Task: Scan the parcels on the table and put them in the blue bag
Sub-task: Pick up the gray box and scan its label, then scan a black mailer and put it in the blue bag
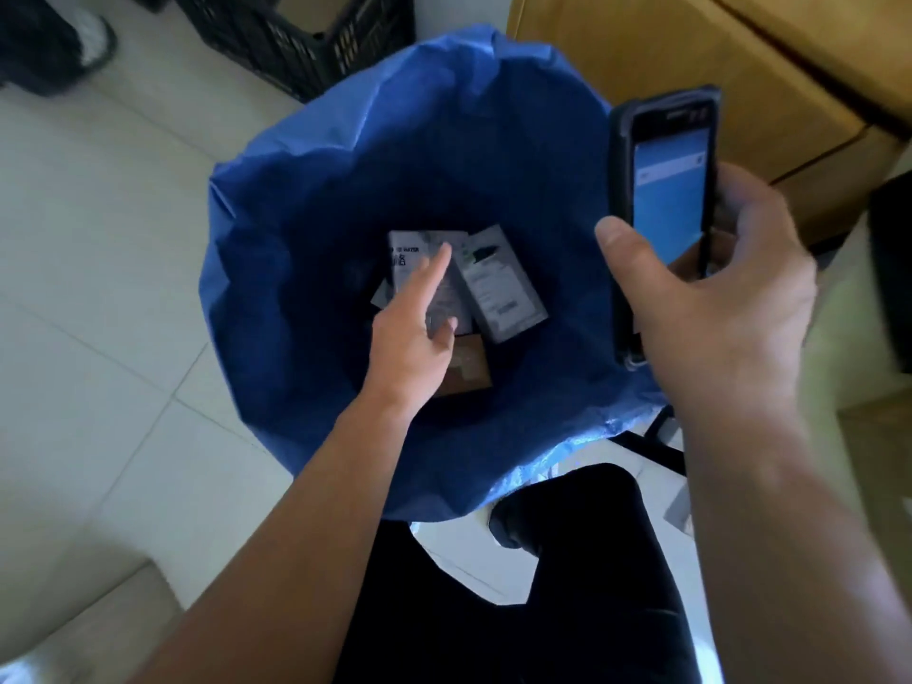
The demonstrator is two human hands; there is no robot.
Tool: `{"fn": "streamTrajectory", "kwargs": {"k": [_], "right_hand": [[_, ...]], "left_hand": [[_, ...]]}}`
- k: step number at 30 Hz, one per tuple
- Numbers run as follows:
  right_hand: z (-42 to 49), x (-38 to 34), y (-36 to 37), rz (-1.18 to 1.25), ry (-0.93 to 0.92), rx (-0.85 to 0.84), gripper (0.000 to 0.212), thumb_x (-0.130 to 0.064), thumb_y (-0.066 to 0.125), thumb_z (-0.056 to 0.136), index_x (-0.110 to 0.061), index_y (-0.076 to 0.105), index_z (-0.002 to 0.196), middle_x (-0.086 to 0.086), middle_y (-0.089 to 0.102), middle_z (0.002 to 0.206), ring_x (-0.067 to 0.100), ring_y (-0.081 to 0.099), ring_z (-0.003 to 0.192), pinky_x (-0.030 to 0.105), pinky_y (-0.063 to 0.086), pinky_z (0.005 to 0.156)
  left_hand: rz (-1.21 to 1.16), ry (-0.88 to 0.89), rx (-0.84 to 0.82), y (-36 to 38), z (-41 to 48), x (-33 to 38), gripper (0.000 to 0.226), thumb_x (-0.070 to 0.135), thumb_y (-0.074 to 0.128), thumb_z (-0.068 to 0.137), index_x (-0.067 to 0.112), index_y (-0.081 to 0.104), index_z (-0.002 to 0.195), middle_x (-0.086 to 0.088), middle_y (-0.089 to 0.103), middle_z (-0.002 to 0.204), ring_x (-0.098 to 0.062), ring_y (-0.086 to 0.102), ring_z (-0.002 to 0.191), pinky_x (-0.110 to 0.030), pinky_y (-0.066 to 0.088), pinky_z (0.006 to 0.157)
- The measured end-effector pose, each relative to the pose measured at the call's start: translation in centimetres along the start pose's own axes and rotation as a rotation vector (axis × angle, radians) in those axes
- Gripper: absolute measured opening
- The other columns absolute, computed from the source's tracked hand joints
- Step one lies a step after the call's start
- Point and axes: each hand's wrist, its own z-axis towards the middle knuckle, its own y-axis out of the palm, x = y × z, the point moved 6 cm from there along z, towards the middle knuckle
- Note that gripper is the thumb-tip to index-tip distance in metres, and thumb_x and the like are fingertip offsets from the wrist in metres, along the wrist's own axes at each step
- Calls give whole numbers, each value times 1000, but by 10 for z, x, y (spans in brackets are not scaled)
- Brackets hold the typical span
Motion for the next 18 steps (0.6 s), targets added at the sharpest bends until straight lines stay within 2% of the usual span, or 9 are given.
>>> {"fn": "streamTrajectory", "kwargs": {"k": [2, 6, 10, 12, 13, 15, 16, 18], "right_hand": [[-7, -11, -13, -7, 20, 4, 80, -70, 72, 68, -28, 55, 134, -11, 67, 118, 14, 65, 105, 42, 53, 93], [-21, -46, -51, -48, 21, 16, 80, -69, 70, 67, -27, 55, 134, -3, 68, 113, 19, 64, 104, 44, 51, 94], [-37, -85, -97, -55, 33, 43, 84, -70, 70, 67, -27, 53, 136, 0, 68, 111, 21, 64, 105, 43, 50, 95], [-46, -101, -118, -64, 43, 49, 86, -72, 68, 66, -27, 51, 138, 2, 68, 111, 21, 63, 105, 44, 50, 95], [-52, -111, -130, -66, 46, 59, 86, -73, 67, 66, -28, 50, 138, 2, 68, 111, 21, 62, 106, 44, 50, 95], [-64, -127, -150, -64, 63, 82, 89, -75, 66, 66, -30, 48, 140, 1, 67, 113, 20, 62, 108, 44, 50, 96], [-70, -134, -159, -58, 68, 94, 90, -76, 65, 66, -30, 47, 141, 1, 67, 114, 19, 62, 108, 44, 50, 96], [-83, -146, -182, -48, 81, 140, 91, -75, 66, 66, -28, 47, 142, 1, 66, 116, 20, 61, 110, 44, 51, 95]], "left_hand": [[37, 48, 47, -24, -9, 23, 70, -1, 66, 95, 26, 43, 156, 2, 42, 162, -9, 32, 152, -4, 25, 111], [101, 126, 89, -69, -35, 88, 67, 8, 68, 95, 26, 45, 155, 12, 48, 155, -2, 36, 148, -15, 25, 120], [122, 180, 95, -111, -60, 159, 64, 17, 65, 98, 32, 42, 155, 24, 46, 151, 8, 37, 143, -10, 27, 117], [114, 231, 84, -127, -70, 191, 62, 17, 65, 98, 31, 43, 155, 24, 46, 151, 16, 37, 138, -6, 27, 113], [112, 263, 77, -135, -75, 209, 61, 16, 65, 98, 29, 44, 154, 20, 48, 152, 14, 38, 138, -6, 27, 112], [119, 329, 80, -150, -84, 244, 55, 14, 65, 97, 23, 51, 150, 11, 52, 152, 2, 44, 141, -8, 29, 113], [123, 355, 88, -158, -86, 259, 52, 12, 65, 96, 20, 56, 147, 11, 53, 151, -3, 46, 141, -7, 28, 112], [127, 415, 91, -169, -90, 292, 48, 15, 64, 95, 18, 60, 143, 19, 51, 145, -2, 46, 138, -5, 27, 111]]}}
